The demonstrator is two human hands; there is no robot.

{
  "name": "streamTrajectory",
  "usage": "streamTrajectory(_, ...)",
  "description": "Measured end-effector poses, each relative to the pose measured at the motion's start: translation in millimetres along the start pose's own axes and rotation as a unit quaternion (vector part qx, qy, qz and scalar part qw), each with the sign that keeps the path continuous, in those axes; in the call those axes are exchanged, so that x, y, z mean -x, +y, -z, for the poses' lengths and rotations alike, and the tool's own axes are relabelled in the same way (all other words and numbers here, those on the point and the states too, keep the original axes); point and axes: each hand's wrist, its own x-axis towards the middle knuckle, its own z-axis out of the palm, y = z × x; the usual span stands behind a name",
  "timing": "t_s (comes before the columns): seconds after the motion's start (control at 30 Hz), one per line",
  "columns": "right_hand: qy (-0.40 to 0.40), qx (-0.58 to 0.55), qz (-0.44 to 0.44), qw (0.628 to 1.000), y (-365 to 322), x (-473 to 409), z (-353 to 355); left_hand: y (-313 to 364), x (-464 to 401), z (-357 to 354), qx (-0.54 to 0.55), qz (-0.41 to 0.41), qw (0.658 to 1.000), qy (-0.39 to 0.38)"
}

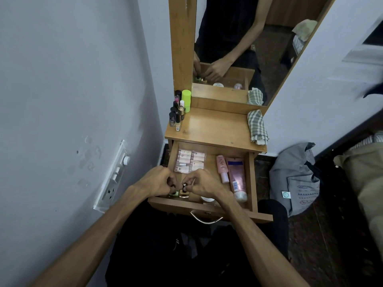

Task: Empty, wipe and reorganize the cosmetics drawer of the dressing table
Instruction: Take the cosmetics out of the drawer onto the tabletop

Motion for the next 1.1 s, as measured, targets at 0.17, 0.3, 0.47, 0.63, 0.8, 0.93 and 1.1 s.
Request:
streamTrajectory(0.17,0.063,-0.02,-0.014,0.998,3,-2,15,-5,1,10,0.059,-0.021,0.996,0.067)
streamTrajectory(0.3,0.123,-0.036,0.008,0.992,-5,-4,37,-5,0,29,0.116,-0.033,0.981,0.149)
streamTrajectory(0.47,0.184,-0.079,0.051,0.978,-22,-12,67,-12,-7,60,0.181,-0.011,0.955,0.234)
streamTrajectory(0.63,0.264,-0.091,0.055,0.959,-38,-32,88,-13,-20,91,0.183,-0.023,0.935,0.302)
streamTrajectory(0.8,0.338,-0.059,0.03,0.939,-47,-57,98,-11,-42,118,0.143,-0.037,0.944,0.293)
streamTrajectory(0.93,0.357,-0.041,0.008,0.933,-50,-74,99,-8,-60,127,0.117,-0.032,0.954,0.275)
streamTrajectory(1.1,0.363,-0.037,-0.009,0.931,-50,-91,93,-11,-74,126,0.113,-0.025,0.958,0.263)
